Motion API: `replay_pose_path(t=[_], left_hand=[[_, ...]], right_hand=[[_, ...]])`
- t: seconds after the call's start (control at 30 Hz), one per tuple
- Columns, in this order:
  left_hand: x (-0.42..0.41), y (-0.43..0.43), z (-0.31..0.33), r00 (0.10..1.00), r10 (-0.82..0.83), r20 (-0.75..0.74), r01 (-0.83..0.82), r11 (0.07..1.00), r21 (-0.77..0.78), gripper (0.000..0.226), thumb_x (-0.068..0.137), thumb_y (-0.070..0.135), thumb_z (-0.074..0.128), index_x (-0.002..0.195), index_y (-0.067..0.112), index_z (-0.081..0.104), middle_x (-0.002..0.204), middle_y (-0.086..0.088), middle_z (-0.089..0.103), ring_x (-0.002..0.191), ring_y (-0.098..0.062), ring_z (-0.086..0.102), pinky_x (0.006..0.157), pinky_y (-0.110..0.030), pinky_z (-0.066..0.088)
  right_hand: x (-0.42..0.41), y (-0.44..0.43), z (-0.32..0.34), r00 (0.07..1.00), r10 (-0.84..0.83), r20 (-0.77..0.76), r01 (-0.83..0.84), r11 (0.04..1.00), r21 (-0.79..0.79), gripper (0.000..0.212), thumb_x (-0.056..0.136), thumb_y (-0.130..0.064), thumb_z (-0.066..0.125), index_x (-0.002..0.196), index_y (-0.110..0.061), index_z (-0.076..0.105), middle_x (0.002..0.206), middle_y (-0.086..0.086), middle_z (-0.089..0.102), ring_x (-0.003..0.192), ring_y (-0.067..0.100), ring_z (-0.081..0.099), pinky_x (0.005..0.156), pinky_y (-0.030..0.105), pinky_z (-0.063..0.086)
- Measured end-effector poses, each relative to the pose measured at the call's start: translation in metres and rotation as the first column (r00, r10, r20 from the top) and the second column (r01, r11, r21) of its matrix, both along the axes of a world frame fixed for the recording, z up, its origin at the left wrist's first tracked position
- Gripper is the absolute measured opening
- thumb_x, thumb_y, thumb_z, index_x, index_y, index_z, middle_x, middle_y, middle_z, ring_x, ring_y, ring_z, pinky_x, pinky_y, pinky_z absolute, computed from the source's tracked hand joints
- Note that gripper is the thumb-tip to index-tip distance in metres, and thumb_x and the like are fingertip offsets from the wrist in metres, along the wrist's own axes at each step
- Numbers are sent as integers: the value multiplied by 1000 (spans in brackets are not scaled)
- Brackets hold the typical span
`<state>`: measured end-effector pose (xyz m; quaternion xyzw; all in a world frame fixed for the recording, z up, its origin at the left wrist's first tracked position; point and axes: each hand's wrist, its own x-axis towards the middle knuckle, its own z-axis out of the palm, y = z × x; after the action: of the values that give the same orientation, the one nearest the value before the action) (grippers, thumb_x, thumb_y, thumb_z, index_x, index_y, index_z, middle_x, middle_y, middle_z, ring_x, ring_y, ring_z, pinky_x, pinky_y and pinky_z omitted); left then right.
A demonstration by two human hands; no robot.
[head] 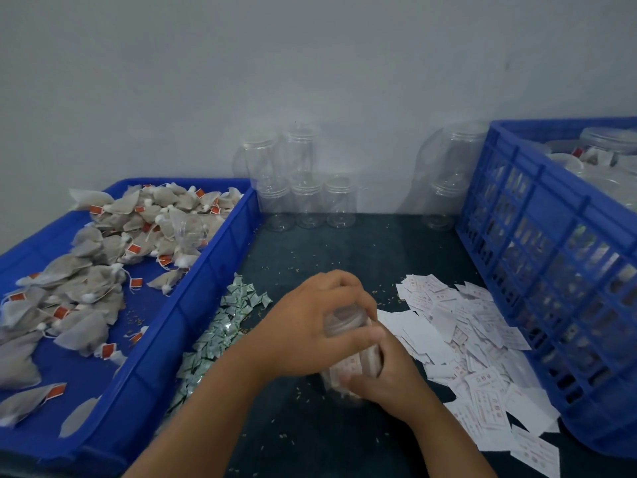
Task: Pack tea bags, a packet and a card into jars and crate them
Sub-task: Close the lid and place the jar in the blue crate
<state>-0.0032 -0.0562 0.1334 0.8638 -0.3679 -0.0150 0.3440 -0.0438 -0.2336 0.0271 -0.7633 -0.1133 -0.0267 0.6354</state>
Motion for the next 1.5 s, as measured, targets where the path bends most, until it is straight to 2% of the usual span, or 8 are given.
replay_pose_path(t=[0.13,0.3,0.5,0.7,0.83,1.03,1.27,1.5], left_hand=[[5,12,5,994,-77,-75,74,996,-45,22,104,40,59,122,36,72,136,15,58,134,-11,53,108,-38,47],[4,10,12,985,129,-111,-101,968,231,63,92,56,45,154,55,33,162,27,30,150,2,24,111,-22,26],[-4,-24,7,958,282,58,-288,948,135,29,95,66,52,100,39,61,107,18,60,105,-2,55,90,-31,48],[6,5,16,993,-74,-94,68,996,-58,15,100,25,69,115,26,73,130,13,66,129,-8,57,110,-26,43],[1,8,20,995,104,4,-103,977,186,54,95,38,62,147,48,50,154,27,40,145,2,30,113,-19,26],[-17,-29,11,867,498,-12,-482,845,231,47,98,70,44,131,40,59,137,9,56,129,-17,51,105,-37,46],[-4,1,25,993,-63,-100,54,995,-87,14,96,13,69,104,21,77,120,12,70,122,-7,61,107,-21,44],[-8,-15,3,909,381,-167,-390,921,-19,56,73,83,62,121,54,62,119,29,60,106,20,51,84,-15,43]], right_hand=[[-1,3,-1,999,26,-43,-25,999,41,50,72,-40,85,114,-61,65,115,-13,77,108,11,76,82,22,59],[2,12,-1,1000,-21,22,19,997,71,64,79,-24,90,130,-51,62,125,-10,76,112,15,76,83,23,61],[-2,10,-5,997,-68,-22,70,994,81,65,75,-34,93,131,-43,62,124,-9,77,114,12,75,88,21,59],[0,6,-3,994,15,-109,1,989,145,60,71,-39,85,126,-23,65,115,-5,81,107,17,78,85,27,62],[-1,18,1,998,-60,-17,62,989,133,60,76,-33,88,129,-44,63,123,-11,77,112,10,76,85,21,59],[-2,22,-4,989,-127,80,122,990,64,64,78,-37,92,134,-43,61,122,-8,77,113,16,75,87,22,59],[-2,5,-3,977,99,-191,-42,959,282,54,73,-36,88,122,-24,69,112,0,82,103,16,80,82,25,61],[-6,17,1,999,-40,-21,44,973,226,73,76,-24,95,133,-53,59,126,-8,75,114,17,76,81,28,64]])
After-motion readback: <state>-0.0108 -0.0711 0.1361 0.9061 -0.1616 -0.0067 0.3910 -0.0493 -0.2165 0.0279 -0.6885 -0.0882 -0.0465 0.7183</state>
